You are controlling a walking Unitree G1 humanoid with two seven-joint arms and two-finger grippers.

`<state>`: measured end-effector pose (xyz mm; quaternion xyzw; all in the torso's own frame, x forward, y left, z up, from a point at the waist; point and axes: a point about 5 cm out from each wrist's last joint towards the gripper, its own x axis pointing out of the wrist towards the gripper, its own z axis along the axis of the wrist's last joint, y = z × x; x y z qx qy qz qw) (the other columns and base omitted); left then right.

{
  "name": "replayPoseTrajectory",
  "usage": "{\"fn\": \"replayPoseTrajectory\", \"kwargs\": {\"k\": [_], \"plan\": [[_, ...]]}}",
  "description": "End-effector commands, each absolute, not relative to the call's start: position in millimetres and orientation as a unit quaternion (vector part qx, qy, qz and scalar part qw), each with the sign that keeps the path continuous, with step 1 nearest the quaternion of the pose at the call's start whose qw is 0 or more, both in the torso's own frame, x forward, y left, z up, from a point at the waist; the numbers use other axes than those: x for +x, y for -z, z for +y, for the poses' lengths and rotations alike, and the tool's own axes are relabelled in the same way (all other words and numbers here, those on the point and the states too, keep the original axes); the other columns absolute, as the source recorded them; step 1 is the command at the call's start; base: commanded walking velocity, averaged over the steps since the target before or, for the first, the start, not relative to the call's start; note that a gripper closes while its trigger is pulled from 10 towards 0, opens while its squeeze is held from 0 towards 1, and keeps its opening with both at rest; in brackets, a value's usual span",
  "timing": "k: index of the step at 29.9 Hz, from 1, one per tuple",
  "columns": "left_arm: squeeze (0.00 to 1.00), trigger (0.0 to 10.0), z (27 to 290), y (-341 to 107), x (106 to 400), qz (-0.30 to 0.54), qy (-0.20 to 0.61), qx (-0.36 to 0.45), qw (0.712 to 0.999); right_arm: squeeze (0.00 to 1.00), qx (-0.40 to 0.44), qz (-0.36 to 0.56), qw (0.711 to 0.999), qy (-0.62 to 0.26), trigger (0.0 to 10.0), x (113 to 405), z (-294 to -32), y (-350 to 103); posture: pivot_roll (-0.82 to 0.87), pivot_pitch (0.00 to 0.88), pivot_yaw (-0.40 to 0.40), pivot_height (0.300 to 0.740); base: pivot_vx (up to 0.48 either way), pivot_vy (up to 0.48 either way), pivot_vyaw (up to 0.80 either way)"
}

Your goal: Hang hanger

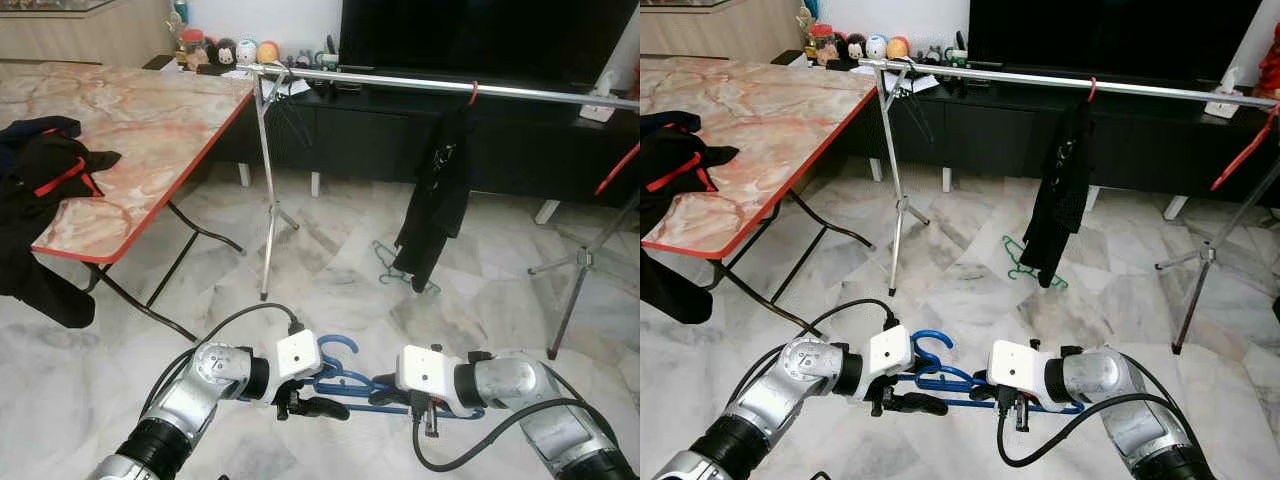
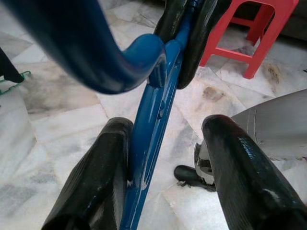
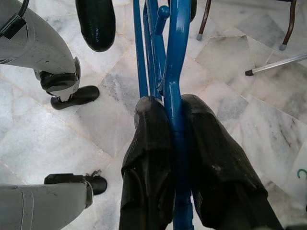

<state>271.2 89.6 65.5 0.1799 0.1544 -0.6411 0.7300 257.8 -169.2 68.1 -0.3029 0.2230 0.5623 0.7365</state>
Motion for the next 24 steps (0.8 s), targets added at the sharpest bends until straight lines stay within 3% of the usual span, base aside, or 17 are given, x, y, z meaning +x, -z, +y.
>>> {"fn": "replayPoseTrajectory", "kwargs": {"k": [1,24], "plan": [[0.0,0.0,89.6,-62.4,269.6,0.165,0.646,0.185,0.722,0.0,-0.311,0.198,0.737,-0.566,10.0,261.9,-162.5,-78.5,-0.05,0.0,0.004,0.74,0.0,0.0,0.0],[0.0,0.0,93.6,-67.0,265.4,0.167,0.665,0.172,0.707,0.0,-0.31,0.192,0.741,-0.564,10.0,267.3,-158.3,-79.1,-0.05,0.0,0.006,0.74,0.0,0.0,0.0]]}}
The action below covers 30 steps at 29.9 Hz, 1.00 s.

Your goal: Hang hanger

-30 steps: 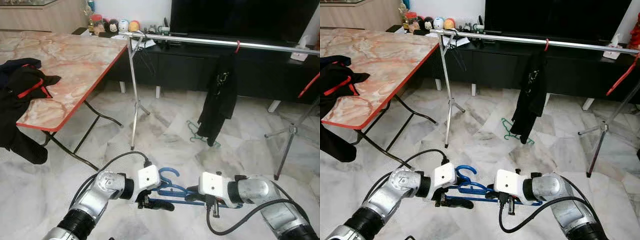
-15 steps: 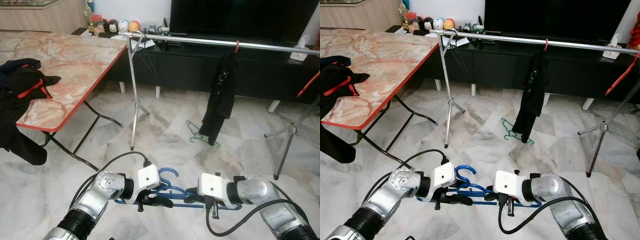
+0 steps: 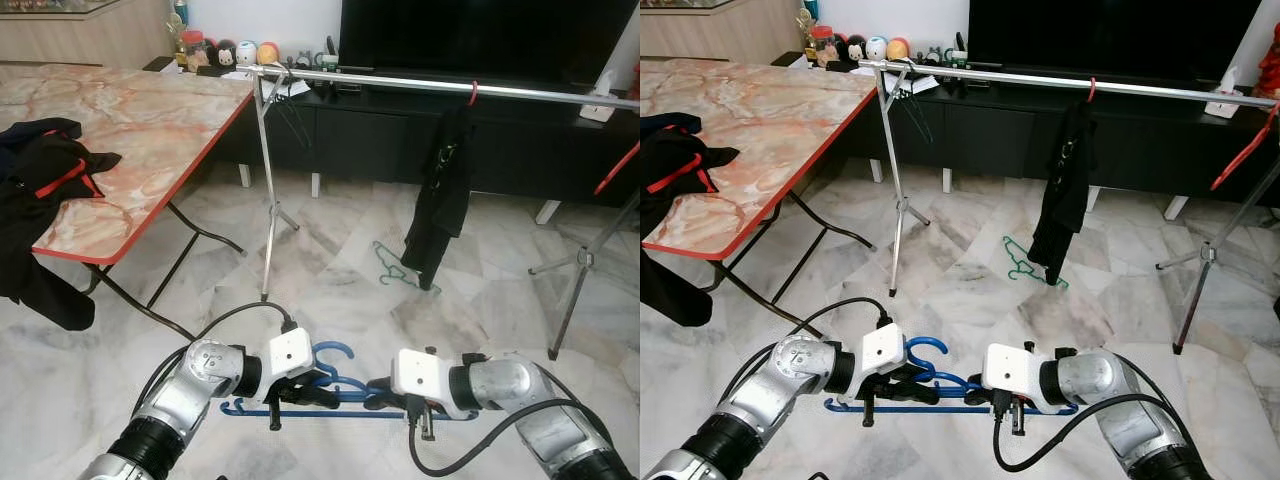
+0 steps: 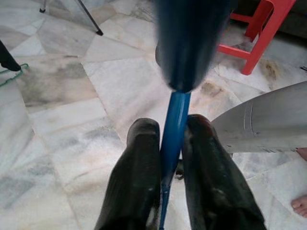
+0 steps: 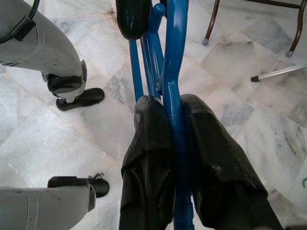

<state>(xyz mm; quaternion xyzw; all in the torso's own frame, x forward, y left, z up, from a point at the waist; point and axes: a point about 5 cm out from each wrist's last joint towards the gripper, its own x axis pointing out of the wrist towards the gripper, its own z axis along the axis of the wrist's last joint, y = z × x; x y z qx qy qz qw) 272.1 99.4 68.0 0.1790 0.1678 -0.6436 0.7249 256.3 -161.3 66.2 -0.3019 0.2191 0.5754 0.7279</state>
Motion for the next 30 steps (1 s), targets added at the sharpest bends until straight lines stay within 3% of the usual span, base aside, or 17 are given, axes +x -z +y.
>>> {"fn": "replayPoseTrajectory", "kwargs": {"k": [1,7,8,9,10,11,24,30], "plan": [[0.0,0.0,93.9,-67.0,265.5,0.167,0.665,0.172,0.707,0.0,-0.31,0.192,0.742,-0.563,10.0,267.4,-158.2,-79.0,-0.04,0.0,0.005,0.74,0.0,0.0,0.0],[0.0,0.0,95.8,-67.7,265.4,0.168,0.665,0.168,0.708,0.0,-0.306,0.193,0.743,-0.563,10.0,267.6,-158.3,-78.5,-0.04,0.0,0.005,0.74,0.0,0.0,0.0],[0.0,0.0,96.3,-68.1,265.3,0.169,0.666,0.167,0.707,0.06,-0.303,0.193,0.743,-0.564,10.0,267.5,-158.0,-78.3,-0.04,0.0,0.005,0.74,0.0,0.0,0.0],[0.0,0.0,96.5,-68.1,265.3,0.169,0.666,0.167,0.707,0.59,-0.301,0.193,0.743,-0.566,10.0,267.4,-157.8,-78.1,-0.04,0.0,0.005,0.74,0.0,0.0,0.0],[0.0,0.0,96.7,-68.2,265.4,0.169,0.666,0.168,0.707,0.59,-0.3,0.194,0.743,-0.566,10.0,267.3,-157.6,-78.0,-0.04,0.0,0.005,0.74,0.0,0.0,0.0],[0.0,0.0,96.9,-68.7,265.7,0.167,0.665,0.168,0.708,1.0,-0.299,0.194,0.743,-0.567,10.0,267.2,-157.3,-77.8,-0.04,0.0,0.005,0.74,0.0,0.0,0.0],[0.0,0.0,111.4,-62.1,276.5,0.184,0.623,0.226,0.726,1.0,-0.294,0.197,0.732,-0.583,10.0,263.7,-147.1,-72.3,-0.04,0.0,0.008,0.74,0.0,0.0,0.0],[0.0,0.0,130.2,-62.7,293.8,0.18,0.549,0.254,0.776,1.0,-0.296,0.198,0.746,-0.562,10.0,267.0,-146.7,-68.2,-0.04,0.0,0.01,0.74,0.0,0.0,0.0]]}}
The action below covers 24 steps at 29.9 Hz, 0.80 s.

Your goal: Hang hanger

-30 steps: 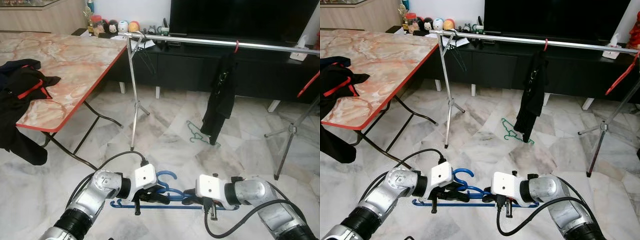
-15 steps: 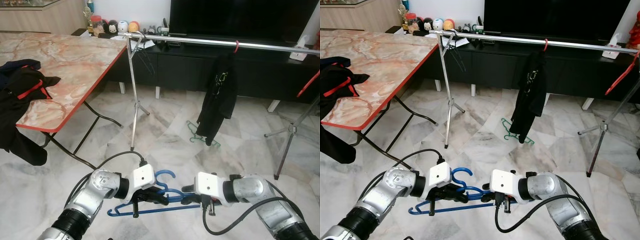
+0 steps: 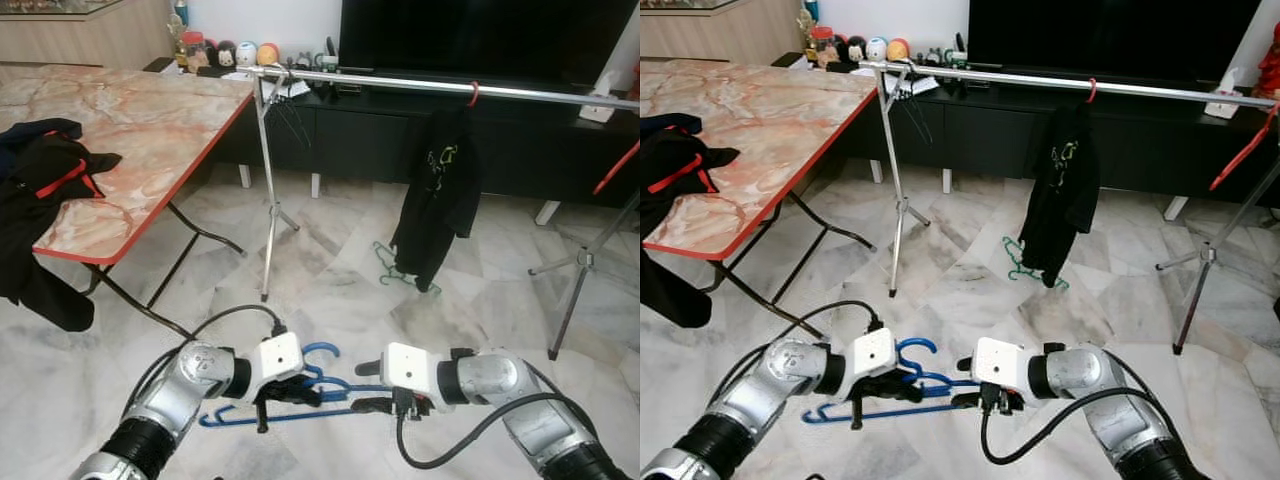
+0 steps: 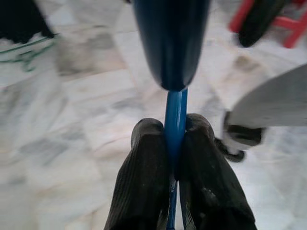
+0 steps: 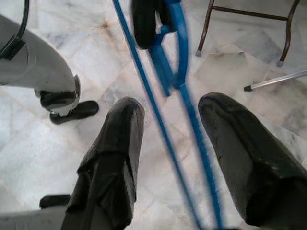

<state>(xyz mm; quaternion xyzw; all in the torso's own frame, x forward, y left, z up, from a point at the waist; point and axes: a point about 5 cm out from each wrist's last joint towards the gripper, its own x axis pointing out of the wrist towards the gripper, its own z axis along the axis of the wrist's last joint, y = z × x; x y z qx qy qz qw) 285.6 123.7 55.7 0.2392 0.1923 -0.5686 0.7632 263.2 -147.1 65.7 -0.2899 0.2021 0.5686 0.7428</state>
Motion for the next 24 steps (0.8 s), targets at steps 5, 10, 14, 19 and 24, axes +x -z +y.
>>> {"fn": "replayPoseTrajectory", "kwargs": {"k": [5,10,14,19,24], "plan": [[0.0,0.0,158.9,-62.7,311.8,0.172,0.432,0.26,0.846,1.0,-0.3,0.184,0.783,-0.513,10.0,277.1,-150.7,-66.2,-0.04,0.0,0.009,0.74,0.0,0.0,0.0],[0.0,0.0,177.4,-57.5,315.3,0.184,0.37,0.256,0.874,1.0,-0.291,0.166,0.826,-0.453,10.0,289.1,-156.6,-67.9,-0.04,0.0,0.007,0.74,0.0,0.0,0.0],[0.0,0.0,192.2,-48.3,313.5,0.205,0.316,0.248,0.893,1.0,-0.27,0.162,0.878,-0.36,10.0,303.2,-170.3,-64.8,-0.04,0.0,0.0,0.74,0.0,0.0,0.0],[0.0,9.4,226.0,-34.7,311.3,0.229,0.141,0.255,0.929,0.8,-0.201,0.205,0.94,-0.184,10.0,309.1,-203.2,-41.3,-0.03,0.0,-0.009,0.74,0.0,0.0,0.0],[0.0,10.0,251.5,-2.4,278.8,0.298,0.043,0.206,0.931,0.0,-0.142,0.346,0.927,-0.035,10.0,265.0,-230.5,17.9,-0.02,0.0,-0.019,0.74,0.0,0.0,0.0]]}}
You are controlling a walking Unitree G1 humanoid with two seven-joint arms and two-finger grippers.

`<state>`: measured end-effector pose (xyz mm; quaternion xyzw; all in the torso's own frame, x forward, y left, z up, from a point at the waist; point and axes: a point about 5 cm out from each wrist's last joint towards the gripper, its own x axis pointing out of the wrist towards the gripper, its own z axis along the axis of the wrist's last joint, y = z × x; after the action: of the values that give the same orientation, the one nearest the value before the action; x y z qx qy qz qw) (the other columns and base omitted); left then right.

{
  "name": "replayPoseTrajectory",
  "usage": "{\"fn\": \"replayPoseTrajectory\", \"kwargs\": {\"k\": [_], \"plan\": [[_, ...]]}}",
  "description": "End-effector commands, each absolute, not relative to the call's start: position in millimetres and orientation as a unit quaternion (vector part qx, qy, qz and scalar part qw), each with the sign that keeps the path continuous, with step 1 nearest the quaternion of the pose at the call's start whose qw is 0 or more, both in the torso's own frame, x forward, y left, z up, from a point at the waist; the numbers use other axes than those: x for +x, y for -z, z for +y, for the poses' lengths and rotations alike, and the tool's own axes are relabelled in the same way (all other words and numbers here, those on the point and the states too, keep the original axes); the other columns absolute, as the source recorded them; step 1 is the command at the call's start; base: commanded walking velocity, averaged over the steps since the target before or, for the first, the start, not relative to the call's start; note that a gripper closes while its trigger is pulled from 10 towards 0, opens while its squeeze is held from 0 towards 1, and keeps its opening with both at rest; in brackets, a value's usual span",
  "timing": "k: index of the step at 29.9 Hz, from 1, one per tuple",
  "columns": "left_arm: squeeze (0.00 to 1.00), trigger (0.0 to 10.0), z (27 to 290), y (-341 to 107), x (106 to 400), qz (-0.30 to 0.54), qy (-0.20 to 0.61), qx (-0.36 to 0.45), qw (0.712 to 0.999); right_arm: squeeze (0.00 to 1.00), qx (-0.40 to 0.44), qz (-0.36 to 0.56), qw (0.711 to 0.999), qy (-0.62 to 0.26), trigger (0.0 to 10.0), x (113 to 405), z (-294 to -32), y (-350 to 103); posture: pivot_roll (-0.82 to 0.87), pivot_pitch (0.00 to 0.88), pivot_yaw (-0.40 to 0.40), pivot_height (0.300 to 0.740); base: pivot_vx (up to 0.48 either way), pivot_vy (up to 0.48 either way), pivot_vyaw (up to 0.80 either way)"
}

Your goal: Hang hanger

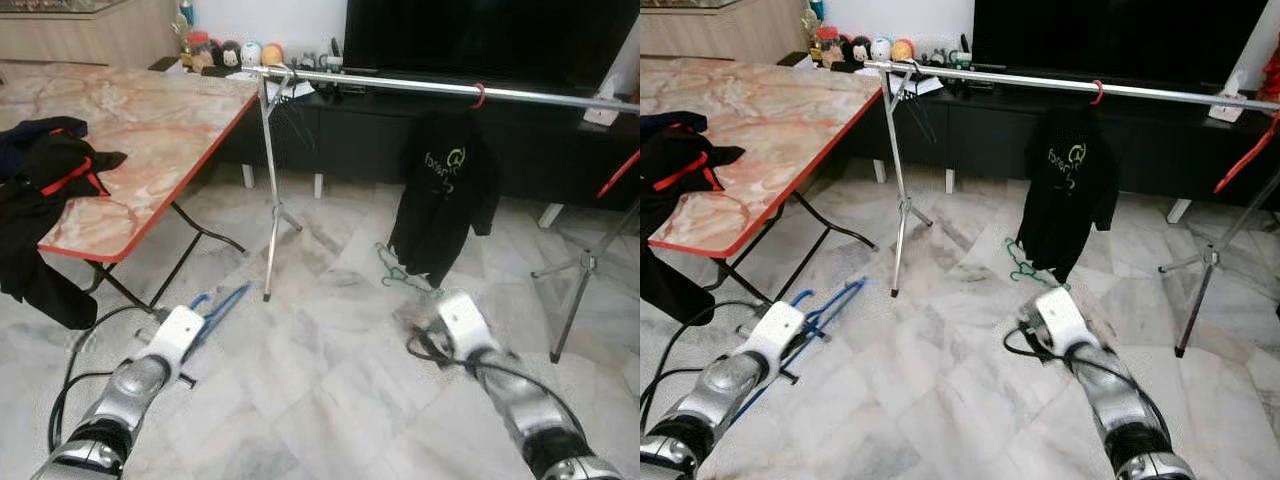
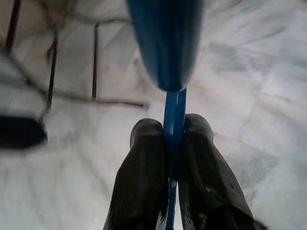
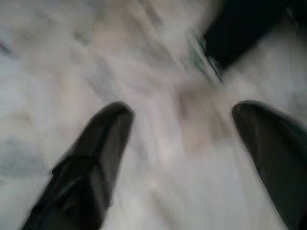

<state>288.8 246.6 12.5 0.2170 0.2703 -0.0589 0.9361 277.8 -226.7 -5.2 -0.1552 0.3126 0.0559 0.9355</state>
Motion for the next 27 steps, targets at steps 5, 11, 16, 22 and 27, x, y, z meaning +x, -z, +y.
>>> {"fn": "replayPoseTrajectory", "kwargs": {"k": [5,11,16,22,27], "plan": [[0.0,10.0,256.7,34.8,234.5,0.374,0.016,0.186,0.908,0.0,-0.091,0.454,0.886,-0.008,10.0,206.7,-213.8,67.3,-0.01,0.0,-0.026,0.74,0.0,0.0,0.0],[0.0,10.0,253.6,66.9,185.5,0.442,-0.025,0.124,0.888,0.0,-0.024,0.503,0.863,0.025,10.0,170.1,-198.5,89.4,-0.01,0.0,-0.038,0.74,0.0,0.0,0.0],[0.0,10.0,248.5,79.1,164.9,0.474,-0.046,0.093,0.874,0.0,-0.022,0.508,0.861,0.028,10.0,166.5,-197.7,91.2,-0.02,0.0,-0.044,0.74,0.0,0.0,0.0],[0.0,10.0,238.7,86.2,155.4,0.492,-0.054,0.067,0.867,0.0,-0.029,0.507,0.861,0.034,10.0,167.1,-210.3,88.9,-0.02,0.0,-0.057,0.74,0.0,0.0,0.0],[0.0,10.0,241.1,86.0,154.5,0.491,-0.057,0.056,0.867,0.0,-0.033,0.512,0.857,0.046,10.0,161.3,-222.7,88.9,-0.03,0.0,-0.048,0.74,0.0,0.0,0.0]]}}
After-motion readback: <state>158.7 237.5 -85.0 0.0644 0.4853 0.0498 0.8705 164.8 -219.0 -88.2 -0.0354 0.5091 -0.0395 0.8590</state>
